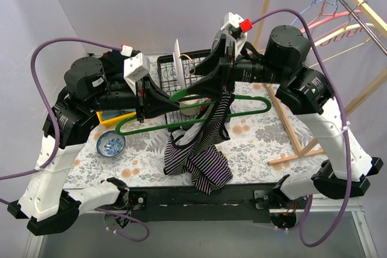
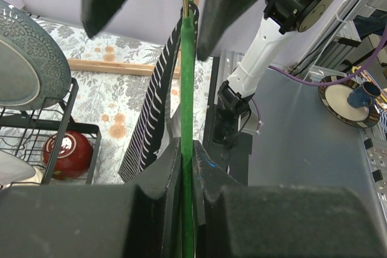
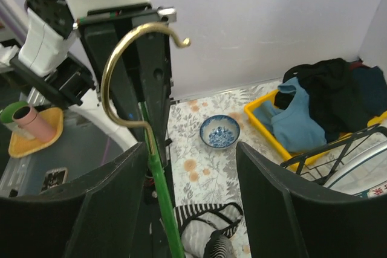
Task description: Remove the tank top from the hanger
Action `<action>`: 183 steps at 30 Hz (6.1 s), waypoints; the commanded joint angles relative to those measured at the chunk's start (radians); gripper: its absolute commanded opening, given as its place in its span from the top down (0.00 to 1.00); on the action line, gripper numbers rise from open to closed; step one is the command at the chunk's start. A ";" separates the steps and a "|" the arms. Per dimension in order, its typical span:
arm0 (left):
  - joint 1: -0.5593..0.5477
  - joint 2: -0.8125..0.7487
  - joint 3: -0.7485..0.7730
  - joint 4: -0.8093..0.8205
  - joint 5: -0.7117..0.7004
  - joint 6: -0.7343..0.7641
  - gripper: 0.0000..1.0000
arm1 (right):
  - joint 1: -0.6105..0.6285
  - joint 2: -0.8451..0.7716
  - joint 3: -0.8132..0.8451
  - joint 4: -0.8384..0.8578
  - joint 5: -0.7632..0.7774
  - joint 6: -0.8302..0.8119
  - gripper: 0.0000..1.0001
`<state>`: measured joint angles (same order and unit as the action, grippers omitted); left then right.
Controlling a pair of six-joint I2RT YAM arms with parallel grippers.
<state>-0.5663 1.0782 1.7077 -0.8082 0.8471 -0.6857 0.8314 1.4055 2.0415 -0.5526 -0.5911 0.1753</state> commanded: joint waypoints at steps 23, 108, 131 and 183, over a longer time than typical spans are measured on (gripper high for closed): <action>0.000 -0.038 -0.026 0.081 -0.022 0.043 0.64 | 0.000 -0.048 -0.053 0.083 -0.116 -0.033 0.99; -0.168 -0.230 -0.841 0.765 -0.052 -0.331 1.00 | -0.021 -0.378 -0.702 1.378 0.820 0.044 0.99; -0.168 -0.313 -0.766 0.604 -0.393 -0.264 1.00 | -0.021 -0.319 -0.480 1.243 0.703 -0.025 0.99; -0.165 -0.300 -0.557 0.225 -1.263 -0.278 1.00 | -0.021 -0.428 -0.323 1.026 0.982 -0.289 0.99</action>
<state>-0.7578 0.8127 1.1931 -0.4534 -0.2295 -0.9806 0.8318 1.0386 1.6566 0.1940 0.2932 0.0319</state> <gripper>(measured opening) 0.022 0.066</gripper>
